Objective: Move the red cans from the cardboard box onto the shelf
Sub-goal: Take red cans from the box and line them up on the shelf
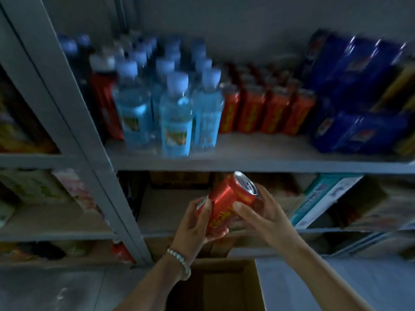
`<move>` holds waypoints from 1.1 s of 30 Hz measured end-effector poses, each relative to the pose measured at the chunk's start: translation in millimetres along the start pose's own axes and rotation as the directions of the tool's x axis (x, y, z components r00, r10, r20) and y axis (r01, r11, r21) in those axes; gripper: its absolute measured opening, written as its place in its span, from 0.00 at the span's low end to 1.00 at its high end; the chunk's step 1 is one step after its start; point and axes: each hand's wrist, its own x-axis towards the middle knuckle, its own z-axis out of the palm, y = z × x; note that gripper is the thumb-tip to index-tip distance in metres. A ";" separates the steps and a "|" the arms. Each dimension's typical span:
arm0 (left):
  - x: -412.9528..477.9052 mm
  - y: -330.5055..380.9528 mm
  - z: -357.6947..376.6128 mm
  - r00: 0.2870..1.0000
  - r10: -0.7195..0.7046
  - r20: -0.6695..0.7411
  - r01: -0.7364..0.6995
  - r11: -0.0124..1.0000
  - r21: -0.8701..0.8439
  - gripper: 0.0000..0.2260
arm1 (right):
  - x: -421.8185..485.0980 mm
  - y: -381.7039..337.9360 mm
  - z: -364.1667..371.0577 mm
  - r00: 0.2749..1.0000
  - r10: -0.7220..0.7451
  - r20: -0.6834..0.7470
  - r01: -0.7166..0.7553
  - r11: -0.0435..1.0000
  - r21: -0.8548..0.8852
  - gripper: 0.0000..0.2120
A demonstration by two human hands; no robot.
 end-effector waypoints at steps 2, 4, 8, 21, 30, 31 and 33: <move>5.7 37.8 -3.1 0.998 0.058 -0.015 -0.058 0.998 -0.028 0.20 | -2.6 -39.6 -6.8 0.999 -0.041 -0.034 0.040 0.999 -0.020 0.40; 12.1 69.7 -3.0 0.997 0.063 -0.037 -0.065 0.995 -0.073 0.27 | -1.8 -72.4 -13.0 0.994 -0.081 -0.072 0.079 0.996 -0.038 0.35; 30.5 120.0 -0.8 0.996 -0.010 -0.090 -0.009 0.977 -0.215 0.18 | 9.2 -120.7 -26.2 0.988 -0.125 -0.093 0.120 0.991 -0.067 0.27; 47.6 108.8 -23.8 0.955 -0.008 -0.297 0.033 0.997 0.077 0.20 | 124.8 -110.1 -38.0 0.969 -0.187 -0.159 0.123 0.930 -0.345 0.31; 59.1 96.2 -24.0 0.942 0.072 -0.327 0.011 0.970 0.244 0.14 | 146.4 -90.6 -31.3 0.972 -0.181 -0.152 0.121 0.933 -0.339 0.37; 59.1 95.9 -23.9 0.943 0.080 -0.324 0.005 0.968 0.252 0.14 | 147.1 -89.1 -30.9 0.972 -0.183 -0.144 0.127 0.934 -0.333 0.38; 59.4 95.6 -23.8 0.944 0.081 -0.320 0.003 0.968 0.253 0.14 | 148.2 -86.1 -29.4 0.972 -0.188 -0.137 0.136 0.937 -0.322 0.37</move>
